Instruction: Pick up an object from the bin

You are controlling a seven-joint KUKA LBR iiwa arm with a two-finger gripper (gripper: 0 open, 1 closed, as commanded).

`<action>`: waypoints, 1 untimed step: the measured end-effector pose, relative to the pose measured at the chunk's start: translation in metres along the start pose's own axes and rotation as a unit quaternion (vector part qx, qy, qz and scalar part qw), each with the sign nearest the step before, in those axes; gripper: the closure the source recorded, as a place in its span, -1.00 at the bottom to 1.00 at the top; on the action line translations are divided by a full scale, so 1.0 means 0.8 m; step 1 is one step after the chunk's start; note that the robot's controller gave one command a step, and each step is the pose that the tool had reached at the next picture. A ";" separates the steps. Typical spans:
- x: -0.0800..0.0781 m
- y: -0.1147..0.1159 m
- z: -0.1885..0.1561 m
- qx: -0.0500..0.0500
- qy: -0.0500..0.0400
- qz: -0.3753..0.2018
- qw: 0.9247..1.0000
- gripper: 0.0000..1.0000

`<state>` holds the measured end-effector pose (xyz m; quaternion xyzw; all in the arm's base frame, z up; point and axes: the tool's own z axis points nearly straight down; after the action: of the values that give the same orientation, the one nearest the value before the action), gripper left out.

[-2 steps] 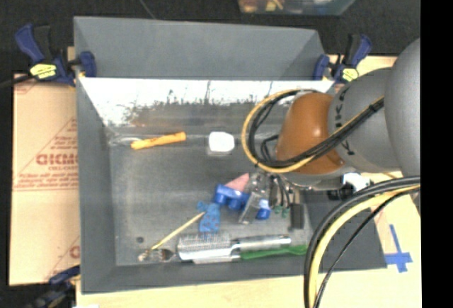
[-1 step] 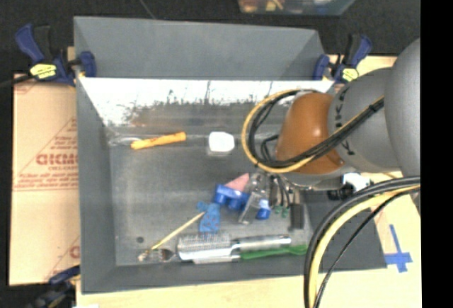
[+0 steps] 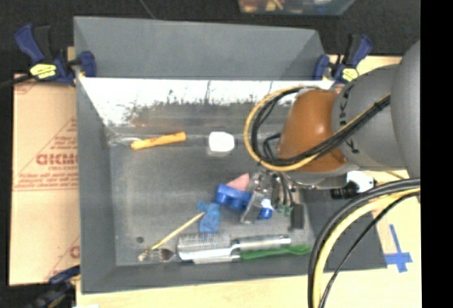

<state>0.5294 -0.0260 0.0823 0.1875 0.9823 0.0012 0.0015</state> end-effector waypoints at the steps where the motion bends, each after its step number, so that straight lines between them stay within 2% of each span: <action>1: -0.001 0.000 -0.044 0.000 -0.001 -0.001 1.000 1.00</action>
Offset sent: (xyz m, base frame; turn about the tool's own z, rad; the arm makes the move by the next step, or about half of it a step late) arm 0.0001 -0.0002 0.0868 -0.0011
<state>0.5300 -0.0266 0.1175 0.1865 0.9825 0.0013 0.0025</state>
